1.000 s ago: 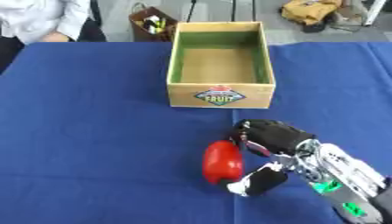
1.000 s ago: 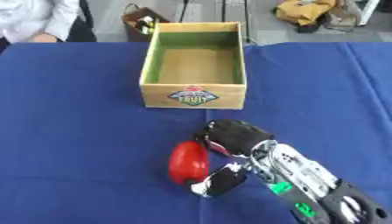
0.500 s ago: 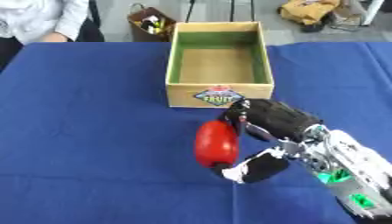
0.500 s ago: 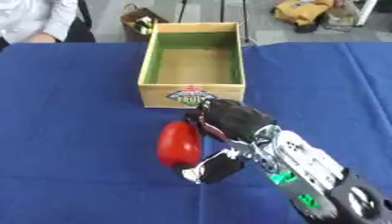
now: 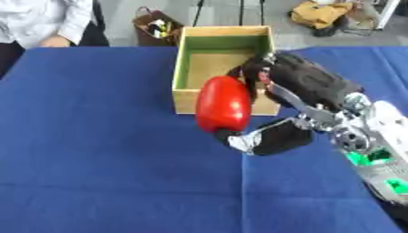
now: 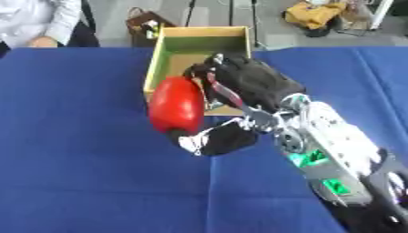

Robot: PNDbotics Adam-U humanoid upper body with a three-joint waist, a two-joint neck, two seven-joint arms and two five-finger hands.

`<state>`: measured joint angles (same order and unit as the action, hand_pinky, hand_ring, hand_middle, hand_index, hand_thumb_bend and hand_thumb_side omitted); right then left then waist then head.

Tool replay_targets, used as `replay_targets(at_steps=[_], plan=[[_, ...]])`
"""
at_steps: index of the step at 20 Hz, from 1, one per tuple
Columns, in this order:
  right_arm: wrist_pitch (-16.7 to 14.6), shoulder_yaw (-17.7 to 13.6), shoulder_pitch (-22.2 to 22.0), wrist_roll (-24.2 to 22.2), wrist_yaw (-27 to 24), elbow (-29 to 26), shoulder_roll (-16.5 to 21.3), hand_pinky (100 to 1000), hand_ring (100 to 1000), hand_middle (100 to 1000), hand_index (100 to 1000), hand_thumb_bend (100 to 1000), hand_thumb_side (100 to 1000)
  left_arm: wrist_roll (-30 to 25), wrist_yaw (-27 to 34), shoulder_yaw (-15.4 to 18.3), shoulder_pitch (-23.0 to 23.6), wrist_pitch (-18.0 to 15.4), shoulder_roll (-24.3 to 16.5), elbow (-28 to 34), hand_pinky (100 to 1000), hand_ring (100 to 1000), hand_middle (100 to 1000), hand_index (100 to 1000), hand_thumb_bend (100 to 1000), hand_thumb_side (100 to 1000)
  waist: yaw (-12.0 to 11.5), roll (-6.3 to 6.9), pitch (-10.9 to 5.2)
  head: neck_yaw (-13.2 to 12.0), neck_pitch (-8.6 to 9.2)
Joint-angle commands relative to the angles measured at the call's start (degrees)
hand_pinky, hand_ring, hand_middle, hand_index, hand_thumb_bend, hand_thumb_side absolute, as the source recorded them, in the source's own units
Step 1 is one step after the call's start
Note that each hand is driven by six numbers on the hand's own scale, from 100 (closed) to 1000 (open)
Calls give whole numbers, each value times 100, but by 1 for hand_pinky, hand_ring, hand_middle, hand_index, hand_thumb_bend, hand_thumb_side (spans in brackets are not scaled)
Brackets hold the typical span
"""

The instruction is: Pick up objects on the table and place them in the box.

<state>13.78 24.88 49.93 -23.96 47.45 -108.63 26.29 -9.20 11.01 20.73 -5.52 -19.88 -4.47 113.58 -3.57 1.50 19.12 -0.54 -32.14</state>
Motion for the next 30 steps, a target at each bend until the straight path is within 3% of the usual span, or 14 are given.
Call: replay_targets(at_steps=[1, 6, 10, 18, 30], plan=[[120, -188, 259, 254, 8, -31, -62, 778, 833, 428, 536, 100, 595, 7, -24, -3, 10, -3, -72, 101, 328, 352, 476, 771, 368, 656, -10, 10, -124, -12, 29], [151, -243, 357, 436, 75, 155, -148, 780, 836, 417, 522, 100, 567, 5, -28, 1, 22, 4, -59, 101, 327, 351, 476, 771, 369, 656, -6, 25, -126, -22, 30], [456, -658, 684, 556, 383, 662, -361, 780, 839, 425, 527, 100, 574, -12, -26, -14, 45, 8, -48, 101, 326, 351, 476, 771, 370, 656, -73, 32, -129, 12, 35], [956, -714, 1341, 582, 1100, 1840, -811, 783, 843, 427, 527, 100, 574, -76, -11, -49, 64, 21, -29, 101, 325, 350, 476, 770, 373, 656, -151, 40, -107, 81, 32], [979, -1141, 1856, 914, 1999, 3512, -1485, 788, 846, 424, 526, 100, 579, -136, 8, -72, 56, 21, -5, 101, 324, 350, 476, 770, 374, 655, -277, 31, -56, 155, 67]])
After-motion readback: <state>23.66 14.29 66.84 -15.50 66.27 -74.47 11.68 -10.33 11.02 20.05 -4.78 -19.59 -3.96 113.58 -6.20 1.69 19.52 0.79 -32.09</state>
